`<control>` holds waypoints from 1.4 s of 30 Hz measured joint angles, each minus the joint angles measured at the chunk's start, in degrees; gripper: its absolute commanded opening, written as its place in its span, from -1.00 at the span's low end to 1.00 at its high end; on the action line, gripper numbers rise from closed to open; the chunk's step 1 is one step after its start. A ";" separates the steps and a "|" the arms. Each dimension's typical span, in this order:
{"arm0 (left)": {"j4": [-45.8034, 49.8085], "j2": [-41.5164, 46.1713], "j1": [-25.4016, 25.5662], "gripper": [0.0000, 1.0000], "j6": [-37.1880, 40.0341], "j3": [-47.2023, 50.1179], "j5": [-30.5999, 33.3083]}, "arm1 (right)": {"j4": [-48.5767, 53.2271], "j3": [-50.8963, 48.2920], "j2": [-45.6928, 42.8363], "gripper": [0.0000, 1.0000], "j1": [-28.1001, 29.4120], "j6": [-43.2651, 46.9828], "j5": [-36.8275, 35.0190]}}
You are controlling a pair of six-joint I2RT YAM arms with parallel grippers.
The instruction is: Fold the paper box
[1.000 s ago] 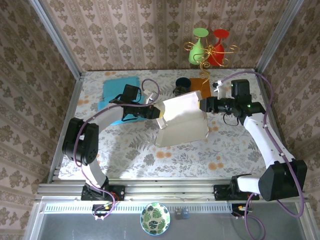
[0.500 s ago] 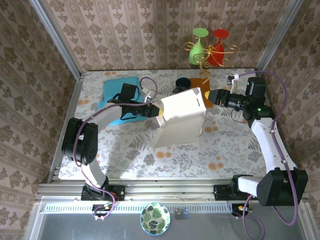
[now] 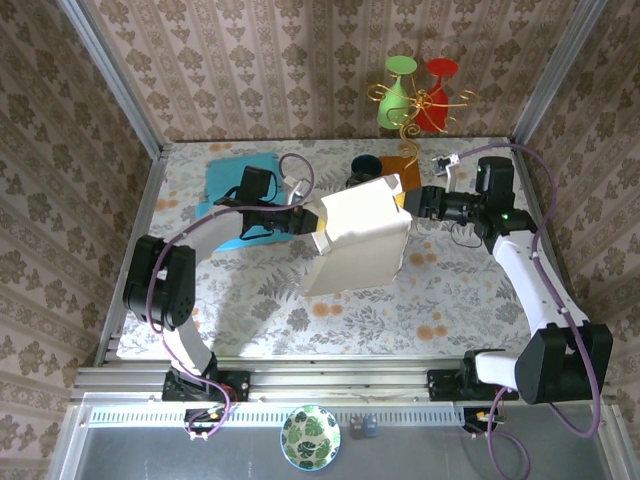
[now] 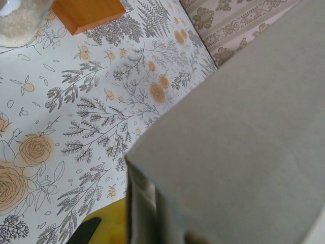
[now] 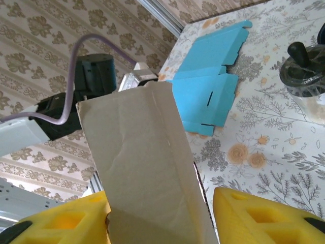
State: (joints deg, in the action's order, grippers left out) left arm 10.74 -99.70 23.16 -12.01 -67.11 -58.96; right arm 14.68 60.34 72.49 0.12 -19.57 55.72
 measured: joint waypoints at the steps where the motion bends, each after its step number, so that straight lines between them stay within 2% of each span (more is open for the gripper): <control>1: 0.00 0.00 0.00 -1.00 0.00 0.00 0.00 | 0.31 0.13 0.35 0.02 0.15 0.33 -0.04; 10: 0.52 0.00 -0.02 -1.00 0.00 0.00 -0.07 | -0.81 1.11 1.01 0.15 0.15 -1.75 1.97; 17: 0.20 0.00 -0.72 -1.00 -0.76 0.00 -1.11 | -5.01 0.52 -1.05 0.22 -2.60 -5.95 3.87; 28: -0.50 0.00 -1.09 -1.00 -1.90 -0.02 -1.95 | -7.43 -0.72 0.81 0.12 -2.23 -8.41 6.14; 42: -0.48 0.00 -1.09 -1.00 -1.90 -0.04 -1.95 | -2.43 2.49 5.31 -0.05 0.85 -2.62 4.46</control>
State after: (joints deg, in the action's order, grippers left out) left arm 10.26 -99.70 22.06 -13.91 -67.16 -60.90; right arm 12.25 62.83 77.80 0.97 -22.20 60.18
